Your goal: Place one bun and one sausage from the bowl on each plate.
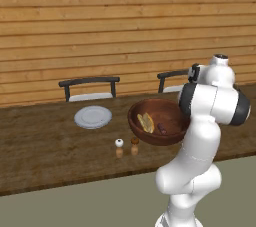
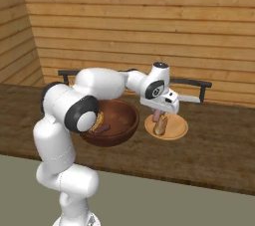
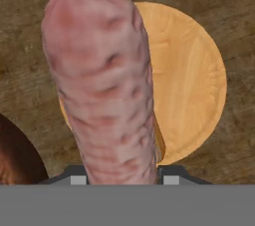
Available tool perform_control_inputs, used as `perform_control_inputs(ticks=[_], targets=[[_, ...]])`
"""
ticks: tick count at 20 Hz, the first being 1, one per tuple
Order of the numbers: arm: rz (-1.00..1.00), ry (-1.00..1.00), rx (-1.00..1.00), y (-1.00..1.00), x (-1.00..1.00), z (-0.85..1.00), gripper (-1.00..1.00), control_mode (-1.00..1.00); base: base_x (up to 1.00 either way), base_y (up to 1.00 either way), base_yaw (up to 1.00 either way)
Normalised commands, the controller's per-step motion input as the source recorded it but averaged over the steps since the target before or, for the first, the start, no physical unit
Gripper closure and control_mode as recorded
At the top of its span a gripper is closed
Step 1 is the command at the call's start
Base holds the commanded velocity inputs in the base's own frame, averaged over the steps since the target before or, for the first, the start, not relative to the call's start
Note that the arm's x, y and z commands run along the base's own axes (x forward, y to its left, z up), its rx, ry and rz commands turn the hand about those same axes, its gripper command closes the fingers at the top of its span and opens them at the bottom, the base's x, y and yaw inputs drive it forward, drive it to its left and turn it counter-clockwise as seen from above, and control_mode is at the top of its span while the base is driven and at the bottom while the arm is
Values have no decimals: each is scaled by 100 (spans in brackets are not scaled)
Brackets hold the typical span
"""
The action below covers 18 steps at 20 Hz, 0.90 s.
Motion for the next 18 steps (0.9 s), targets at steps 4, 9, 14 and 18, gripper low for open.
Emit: perform_control_inputs(ticks=[4,9,14,18], targets=[[9,1,10,-66,0,-36,100,-100,0,0,0],[11,0,3,-35,22,-58,100,-100,0,0,0],[18,5,3,-17,52,-34,100,-100,0,0,0],[16,3,3,-19,43,-32,100,-100,0,0,0]])
